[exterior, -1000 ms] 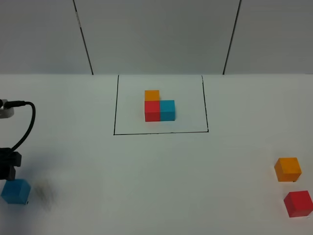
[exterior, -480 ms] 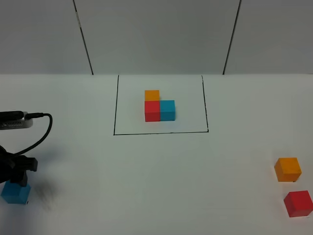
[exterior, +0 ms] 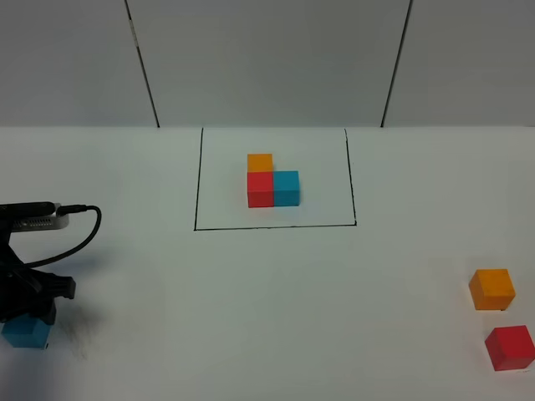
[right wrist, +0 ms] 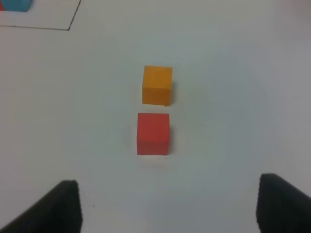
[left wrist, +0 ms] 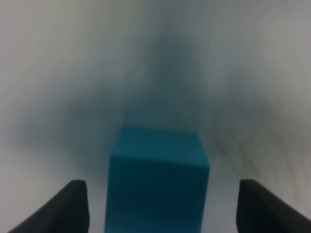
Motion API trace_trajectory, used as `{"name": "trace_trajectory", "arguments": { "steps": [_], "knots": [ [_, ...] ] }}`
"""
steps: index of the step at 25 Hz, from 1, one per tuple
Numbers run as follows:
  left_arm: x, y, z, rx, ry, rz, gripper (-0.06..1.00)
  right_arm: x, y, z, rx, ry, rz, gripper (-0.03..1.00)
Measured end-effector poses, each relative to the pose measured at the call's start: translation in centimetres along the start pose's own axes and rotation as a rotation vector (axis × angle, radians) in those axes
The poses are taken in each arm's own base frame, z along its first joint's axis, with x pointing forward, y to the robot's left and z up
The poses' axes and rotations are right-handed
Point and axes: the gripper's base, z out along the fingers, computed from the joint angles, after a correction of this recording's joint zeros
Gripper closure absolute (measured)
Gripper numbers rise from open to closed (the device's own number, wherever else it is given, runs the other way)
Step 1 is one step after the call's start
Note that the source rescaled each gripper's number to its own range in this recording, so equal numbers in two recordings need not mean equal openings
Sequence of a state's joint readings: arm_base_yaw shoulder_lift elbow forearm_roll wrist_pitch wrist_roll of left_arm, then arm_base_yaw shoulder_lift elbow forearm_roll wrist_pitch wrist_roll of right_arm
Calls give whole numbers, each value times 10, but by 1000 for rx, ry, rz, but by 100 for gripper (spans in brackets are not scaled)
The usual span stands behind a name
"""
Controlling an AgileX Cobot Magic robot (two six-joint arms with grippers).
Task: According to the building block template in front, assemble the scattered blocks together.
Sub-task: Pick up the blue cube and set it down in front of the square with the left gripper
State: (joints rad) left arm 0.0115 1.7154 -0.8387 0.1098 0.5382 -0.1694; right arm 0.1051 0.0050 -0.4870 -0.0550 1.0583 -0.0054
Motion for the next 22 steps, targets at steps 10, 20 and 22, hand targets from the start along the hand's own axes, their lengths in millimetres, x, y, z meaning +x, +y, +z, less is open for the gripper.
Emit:
{"name": "trace_trajectory", "arguments": {
  "steps": [10,20,22],
  "knots": [
    [-2,3,13,-25,6,-17,49,0,0,0,0,0,5,43],
    [-3,2,36,-22,46,-14,50,0,0,0,0,0,5,43],
    [-3,1,38,-22,52,-15,52,0,0,0,0,0,0,43]
  ]
}}
